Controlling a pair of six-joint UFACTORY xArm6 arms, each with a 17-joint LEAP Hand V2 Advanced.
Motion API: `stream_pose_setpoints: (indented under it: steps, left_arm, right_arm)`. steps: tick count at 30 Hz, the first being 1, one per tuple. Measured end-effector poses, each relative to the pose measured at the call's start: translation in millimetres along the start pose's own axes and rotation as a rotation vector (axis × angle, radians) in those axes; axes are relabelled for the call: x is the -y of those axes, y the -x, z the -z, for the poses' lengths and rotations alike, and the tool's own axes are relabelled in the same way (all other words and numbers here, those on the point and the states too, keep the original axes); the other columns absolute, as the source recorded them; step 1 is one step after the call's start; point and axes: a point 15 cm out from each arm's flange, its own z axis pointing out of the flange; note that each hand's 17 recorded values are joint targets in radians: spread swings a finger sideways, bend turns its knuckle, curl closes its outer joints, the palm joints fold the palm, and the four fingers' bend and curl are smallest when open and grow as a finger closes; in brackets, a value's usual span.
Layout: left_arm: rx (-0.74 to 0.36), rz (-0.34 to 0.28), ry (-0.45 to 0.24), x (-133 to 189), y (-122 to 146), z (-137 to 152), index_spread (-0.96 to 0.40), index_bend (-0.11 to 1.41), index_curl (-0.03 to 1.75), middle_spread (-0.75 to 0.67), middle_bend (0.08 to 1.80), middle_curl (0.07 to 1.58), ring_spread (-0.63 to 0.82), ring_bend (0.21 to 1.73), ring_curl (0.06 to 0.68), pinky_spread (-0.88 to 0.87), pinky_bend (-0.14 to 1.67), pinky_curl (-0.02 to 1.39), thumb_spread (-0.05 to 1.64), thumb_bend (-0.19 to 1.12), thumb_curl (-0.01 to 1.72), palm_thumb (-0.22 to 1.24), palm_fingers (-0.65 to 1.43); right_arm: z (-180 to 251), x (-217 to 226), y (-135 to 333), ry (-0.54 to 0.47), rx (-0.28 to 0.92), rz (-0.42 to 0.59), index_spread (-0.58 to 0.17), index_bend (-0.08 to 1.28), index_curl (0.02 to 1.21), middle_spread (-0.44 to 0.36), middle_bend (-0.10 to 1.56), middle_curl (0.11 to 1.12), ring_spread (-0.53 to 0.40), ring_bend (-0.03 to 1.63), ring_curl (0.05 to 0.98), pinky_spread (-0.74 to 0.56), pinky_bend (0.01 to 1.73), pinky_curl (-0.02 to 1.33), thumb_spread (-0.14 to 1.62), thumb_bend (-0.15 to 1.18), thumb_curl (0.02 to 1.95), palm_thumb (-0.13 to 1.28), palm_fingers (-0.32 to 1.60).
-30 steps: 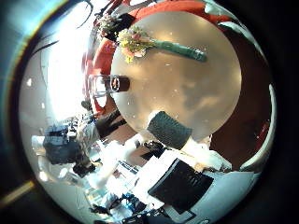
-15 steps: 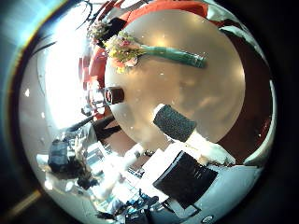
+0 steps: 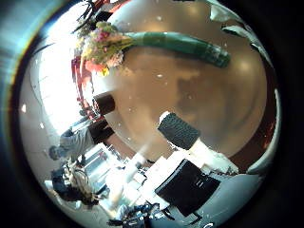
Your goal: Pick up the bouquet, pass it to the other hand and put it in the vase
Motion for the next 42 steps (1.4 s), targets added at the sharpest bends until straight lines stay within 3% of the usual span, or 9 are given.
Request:
stream_pose_setpoints:
  steps: [5,11,19,36,42]
  left_arm:
    - [-0.001,0.002,0.002,1,0,0,0.13,0.18,0.36,0.44,0.19,0.33,0.56,0.52,0.196,0.53,0.19,0.27,1.10,-0.02,0.32,0.32,0.11]
    - [0.000,0.005,0.006,0,0,-1,0.13,0.18,0.36,0.43,0.20,0.33,0.56,0.52,0.196,0.53,0.18,0.27,1.10,-0.02,0.32,0.32,0.11]
    - [0.001,0.008,0.006,0,1,-1,0.13,0.18,0.36,0.43,0.19,0.33,0.56,0.52,0.195,0.53,0.18,0.26,1.10,-0.02,0.32,0.32,0.11]
    - [0.006,0.010,0.007,-1,2,-1,0.13,0.18,0.36,0.43,0.19,0.33,0.56,0.52,0.195,0.53,0.18,0.26,1.10,-0.02,0.32,0.32,0.11]
    - [0.009,0.011,0.009,0,4,-1,0.13,0.18,0.36,0.43,0.19,0.33,0.56,0.52,0.195,0.53,0.18,0.26,1.10,-0.02,0.32,0.32,0.11]
  right_arm:
    - [-11,24,1,0.023,-0.003,0.000,-0.221,0.27,0.42,0.030,0.41,0.44,-0.007,0.79,0.266,0.20,0.73,0.08,1.11,-0.03,0.40,0.48,0.24]
    - [-25,45,-1,0.049,0.003,-0.022,-0.215,0.22,0.41,0.041,0.40,0.43,0.013,0.80,0.262,0.23,0.68,0.08,1.11,-0.02,0.40,0.47,0.29]
    - [-38,54,2,0.072,-0.001,-0.043,-0.198,0.17,0.39,0.027,0.43,0.44,-0.025,0.86,0.280,0.21,0.65,0.07,1.11,-0.02,0.40,0.49,0.35]
    - [-58,65,2,0.098,-0.021,-0.066,-0.177,0.19,0.38,-0.024,0.50,0.47,-0.087,0.92,0.307,0.15,0.64,0.06,1.10,-0.02,0.41,0.53,0.41]
    - [-62,67,3,0.106,-0.025,-0.070,-0.224,0.20,0.40,-0.081,0.61,0.52,-0.162,1.03,0.343,0.02,0.67,0.04,1.09,-0.01,0.43,0.60,0.63]
